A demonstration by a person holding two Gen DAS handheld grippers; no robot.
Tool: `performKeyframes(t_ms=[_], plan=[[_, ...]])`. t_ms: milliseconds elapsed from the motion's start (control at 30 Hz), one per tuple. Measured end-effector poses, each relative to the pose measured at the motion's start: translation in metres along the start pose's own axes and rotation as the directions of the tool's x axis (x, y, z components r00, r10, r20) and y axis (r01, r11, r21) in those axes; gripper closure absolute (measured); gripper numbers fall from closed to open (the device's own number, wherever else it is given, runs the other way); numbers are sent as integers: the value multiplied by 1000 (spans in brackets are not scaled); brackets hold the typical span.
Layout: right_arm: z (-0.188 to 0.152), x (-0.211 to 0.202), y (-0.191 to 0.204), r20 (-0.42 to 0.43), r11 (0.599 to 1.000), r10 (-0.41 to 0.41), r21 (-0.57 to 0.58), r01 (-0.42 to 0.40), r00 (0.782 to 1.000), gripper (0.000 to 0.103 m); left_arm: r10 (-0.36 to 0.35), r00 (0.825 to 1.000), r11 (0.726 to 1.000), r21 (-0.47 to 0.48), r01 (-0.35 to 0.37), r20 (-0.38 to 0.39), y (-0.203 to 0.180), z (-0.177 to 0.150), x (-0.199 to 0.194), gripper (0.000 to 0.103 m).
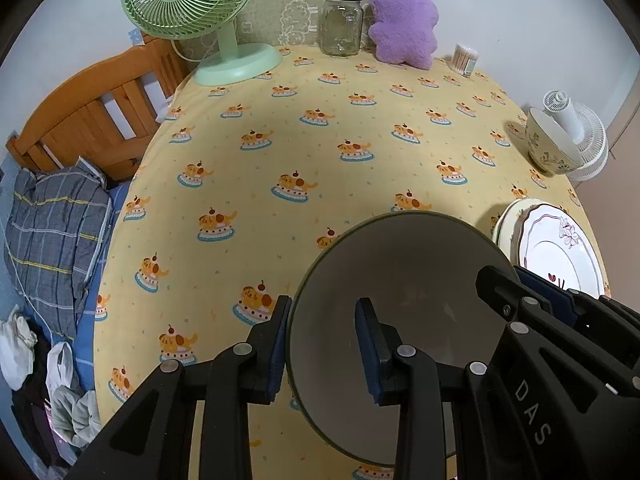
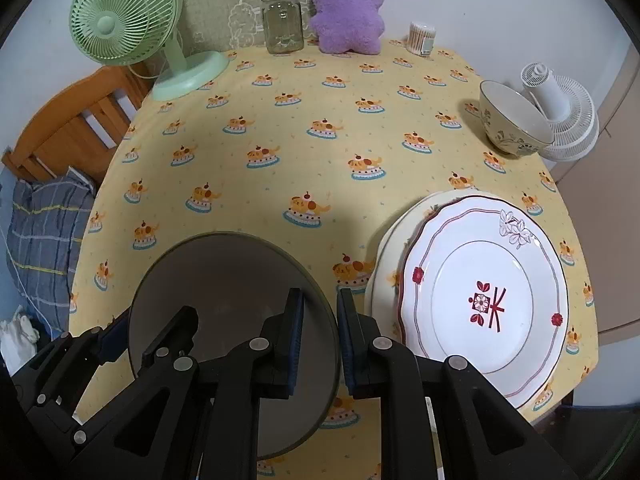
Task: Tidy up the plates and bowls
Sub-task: 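Lower the floral bowl onto the table beside the plate stack and open both grippers, then move both grippers to the white bowl beside the white fan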
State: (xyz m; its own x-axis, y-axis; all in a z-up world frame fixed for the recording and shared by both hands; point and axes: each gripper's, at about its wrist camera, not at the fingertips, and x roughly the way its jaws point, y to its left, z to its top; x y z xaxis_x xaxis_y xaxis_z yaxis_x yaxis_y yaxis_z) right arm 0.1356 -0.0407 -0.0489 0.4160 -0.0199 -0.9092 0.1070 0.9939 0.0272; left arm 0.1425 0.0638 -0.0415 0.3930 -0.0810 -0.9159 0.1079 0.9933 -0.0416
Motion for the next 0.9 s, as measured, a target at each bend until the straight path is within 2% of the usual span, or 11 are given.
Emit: performKeyframes(t_ms=[67, 233, 267, 300, 333, 400, 467, 500, 600, 700, 900], plan=[[1, 1, -1, 1, 1000, 2, 6, -2, 1000, 82, -2, 1000, 1000, -3, 2, 0, -1, 1, 1, 72], [1, 1, -5, -5, 999, 20, 27, -20, 1000, 82, -29, 999, 1000, -5, 28, -20, -3, 1, 4, 58], [1, 2, -5, -10, 999, 23, 23, -22, 1000, 79, -38, 999, 999, -10, 38, -34, -2, 0, 4, 54], [1, 2, -5, -14, 999, 29, 18, -28, 999, 72, -42, 998, 999, -16, 42, -46, -2, -1, 5, 47], [1, 3, -6, -24, 999, 41, 15, -41, 999, 68, -45, 998, 999, -19, 44, -54, -2, -3, 4, 44], [-2, 2, -5, -37, 998, 68, 5, -68, 997, 51, -43, 998, 999, -12, 42, -53, -2, -6, 0, 38], [-6, -3, -4, -29, 998, 69, 0, -69, 997, 42, -38, 998, 999, -6, 37, -50, -1, -9, -4, 33], [-8, -6, -4, -19, 997, 71, 2, -71, 997, 38, -40, 998, 999, -1, 40, -43, -1, -9, -8, 31], [-10, -16, -4, 0, 997, 79, 12, -79, 997, 37, -46, 999, 999, 6, 46, -22, -1, -9, -18, 21], [-10, -28, -5, 23, 995, 94, 17, -95, 995, 31, -45, 999, 999, 13, 45, 15, -1, -8, -32, 18], [-9, -56, -5, 90, 997, 75, 31, -78, 993, 27, -49, 996, 998, 34, 47, 79, 0, -4, -59, 17]])
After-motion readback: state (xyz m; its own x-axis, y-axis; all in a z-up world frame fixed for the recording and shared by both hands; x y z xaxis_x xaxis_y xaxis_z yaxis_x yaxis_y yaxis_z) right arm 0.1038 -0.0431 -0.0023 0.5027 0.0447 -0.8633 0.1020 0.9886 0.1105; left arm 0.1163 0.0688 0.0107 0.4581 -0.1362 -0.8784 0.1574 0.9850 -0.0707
